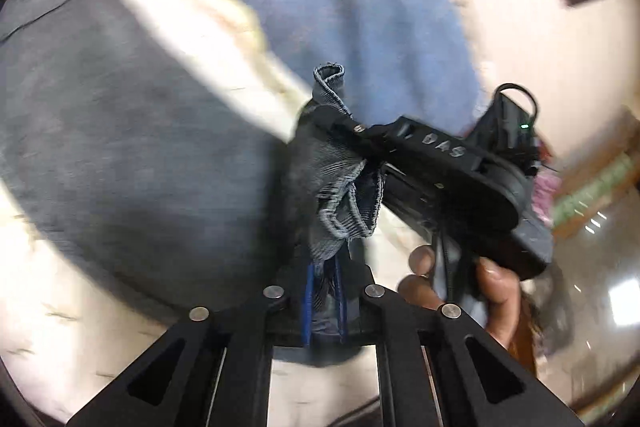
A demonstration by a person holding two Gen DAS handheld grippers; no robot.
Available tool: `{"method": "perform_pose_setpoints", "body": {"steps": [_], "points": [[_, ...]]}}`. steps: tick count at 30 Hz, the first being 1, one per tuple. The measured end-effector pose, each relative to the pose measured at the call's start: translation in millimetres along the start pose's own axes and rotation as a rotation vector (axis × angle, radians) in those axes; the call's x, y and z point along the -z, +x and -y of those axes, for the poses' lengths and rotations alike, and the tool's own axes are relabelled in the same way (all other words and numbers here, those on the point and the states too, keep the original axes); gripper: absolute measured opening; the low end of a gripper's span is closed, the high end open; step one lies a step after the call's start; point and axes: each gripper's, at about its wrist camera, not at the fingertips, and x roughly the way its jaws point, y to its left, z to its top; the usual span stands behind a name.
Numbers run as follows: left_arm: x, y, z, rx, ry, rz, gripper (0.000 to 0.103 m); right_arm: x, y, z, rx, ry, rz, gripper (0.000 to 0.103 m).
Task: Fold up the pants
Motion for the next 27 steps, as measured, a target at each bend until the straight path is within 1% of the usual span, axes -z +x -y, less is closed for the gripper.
{"method": "perform_pose_setpoints", "body": {"steps": [1,2,3,4,5,6,8,9,10,12,14,16,18,19,20,21,22,23,24,25,27], "points": [[-3,3,-12,-0.051,-0.038,-0.017,0.019,1,11,4,-0.016,0.020,-0.035,0.023],[-5,7,-27,-0.098,-0.094,-0.035,0.036,4,24,8,-0.038,0.051,-0.082,0.024],[-6,9,-41,-0.122,-0.154,-0.044,0.045,6,24,11,-0.043,0.070,-0.084,0.024],[-6,9,-52,-0.126,-0.200,-0.046,0.045,8,17,14,-0.045,0.073,-0.071,0.026],[-7,7,-61,-0.116,-0.237,-0.045,0.045,10,6,13,-0.039,0.066,-0.044,0.036],[-8,5,-64,-0.103,-0.249,-0.041,0.045,15,-16,14,-0.024,0.060,0.009,0.056],[-10,1,-61,-0.099,-0.228,-0.020,0.045,24,-44,18,-0.006,0.082,0.092,0.079],[-10,0,-59,-0.102,-0.207,-0.010,0.047,32,-62,26,0.004,0.100,0.128,0.078],[-9,-1,-57,-0.108,-0.192,0.001,0.048,37,-74,34,0.017,0.117,0.141,0.078],[-2,-1,-51,-0.118,-0.176,0.004,0.053,52,-92,57,0.078,0.161,0.150,0.078],[1,6,-47,-0.132,-0.165,-0.012,0.054,67,-102,83,0.133,0.213,0.142,0.078],[2,7,-42,-0.135,-0.155,-0.017,0.056,81,-102,105,0.131,0.255,0.116,0.078],[0,12,-34,-0.149,-0.129,-0.010,0.058,93,-92,118,0.069,0.296,0.079,0.073],[-3,18,-29,-0.161,-0.110,-0.007,0.056,94,-83,114,0.045,0.293,0.062,0.071],[-5,21,-27,-0.184,-0.085,0.001,0.049,96,-75,113,0.014,0.290,0.044,0.068],[-9,25,-25,-0.231,-0.062,0.021,0.022,98,-70,113,-0.010,0.293,0.035,0.066],[-8,25,-24,-0.275,-0.043,0.035,0.014,98,-66,112,-0.036,0.299,0.029,0.065],[-8,23,-24,-0.278,-0.032,0.037,0.014,99,-66,113,-0.055,0.303,0.024,0.060],[-7,20,-23,-0.264,-0.038,0.048,0.013,99,-65,114,-0.086,0.320,0.021,0.056],[-6,17,-21,-0.263,-0.035,0.056,0.013,100,-66,115,-0.100,0.327,0.019,0.055],[-4,19,-14,-0.283,0.003,0.066,0.013,104,-63,120,-0.121,0.353,0.005,0.056]]}}
